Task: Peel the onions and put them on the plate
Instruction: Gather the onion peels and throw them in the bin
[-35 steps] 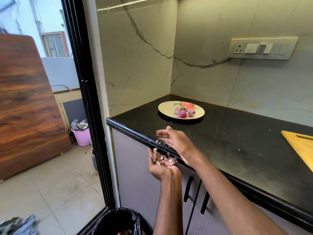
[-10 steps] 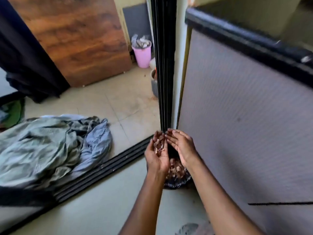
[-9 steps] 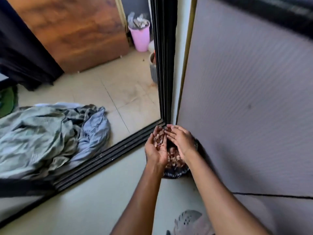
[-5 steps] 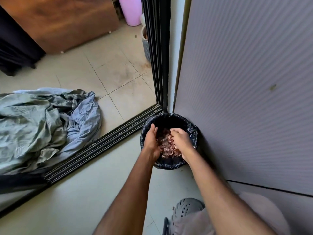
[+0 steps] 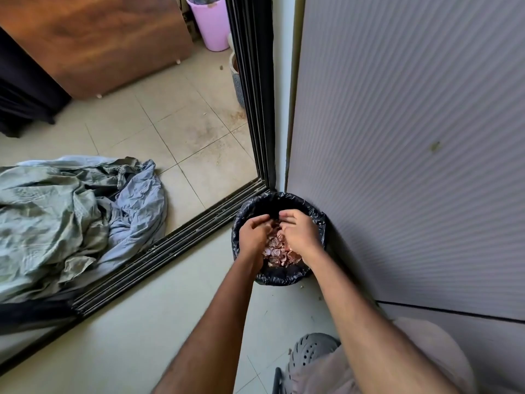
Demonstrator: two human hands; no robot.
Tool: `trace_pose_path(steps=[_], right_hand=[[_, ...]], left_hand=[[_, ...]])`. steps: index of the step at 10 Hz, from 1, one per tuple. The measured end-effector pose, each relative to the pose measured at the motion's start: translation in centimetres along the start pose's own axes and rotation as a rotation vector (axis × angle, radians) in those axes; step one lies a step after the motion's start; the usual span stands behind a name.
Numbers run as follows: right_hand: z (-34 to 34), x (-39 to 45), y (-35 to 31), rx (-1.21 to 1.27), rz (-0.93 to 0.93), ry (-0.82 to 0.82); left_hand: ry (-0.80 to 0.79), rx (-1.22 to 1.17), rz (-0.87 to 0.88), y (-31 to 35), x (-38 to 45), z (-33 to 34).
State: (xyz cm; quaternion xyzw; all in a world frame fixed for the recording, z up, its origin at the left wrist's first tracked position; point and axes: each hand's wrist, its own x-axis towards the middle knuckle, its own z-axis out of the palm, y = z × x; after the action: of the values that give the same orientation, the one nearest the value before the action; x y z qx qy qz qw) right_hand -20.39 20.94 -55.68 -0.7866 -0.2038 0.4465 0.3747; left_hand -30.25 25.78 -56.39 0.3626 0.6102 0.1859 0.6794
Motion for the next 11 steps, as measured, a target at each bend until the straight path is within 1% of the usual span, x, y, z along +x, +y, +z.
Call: trace_pose_path(steps=[1,2,3,4,5,6,8,9,10,11], right_hand=[[-0.6,-0.7,-0.7,-0.061,-0.045,0.013],[-1.2,-1.7,-2.2,0.008,-0.073,0.069],[-2.3,-3.4,-4.5,-0.023,-0.142,0.053],[-4.5,-5.9,-7.3,-0.07,-0.227,0.151],[-6.2,-8.6,-9.8,-0.047,-0.252,0.162],[-7.8,-12.1,-12.4,-0.06,-0.33,0.169],[-11.6,-19.7,-18.7,-0.047,-0.511,0.264],[-14.0,-23.8,-21.9,-0.011,-0.659,0.318],[-16.7,-27.6,-24.7,0.017,-0.78,0.393],[-20.4,-31.1,-26.5,0.044,-0.869,0.477]], left_hand=[[-0.01,0.056,0.038,1.6,-0.9,0.0],[0.004,0.035,0.082,3.2,-2.4,-0.2],[0.018,0.081,0.142,5.0,-4.5,-0.1],[-0.04,0.067,0.175,8.0,-8.4,0.4],[-0.062,0.04,0.208,10.4,-11.8,0.4],[-0.086,0.018,0.275,13.0,-15.6,0.6],[-0.214,0.074,0.49,19.3,-23.5,0.2],[-0.263,0.113,0.612,22.8,-27.9,0.7],[-0.33,0.115,0.711,25.8,-32.3,2.5],[-0.4,0.079,0.771,27.9,-36.5,5.2]])
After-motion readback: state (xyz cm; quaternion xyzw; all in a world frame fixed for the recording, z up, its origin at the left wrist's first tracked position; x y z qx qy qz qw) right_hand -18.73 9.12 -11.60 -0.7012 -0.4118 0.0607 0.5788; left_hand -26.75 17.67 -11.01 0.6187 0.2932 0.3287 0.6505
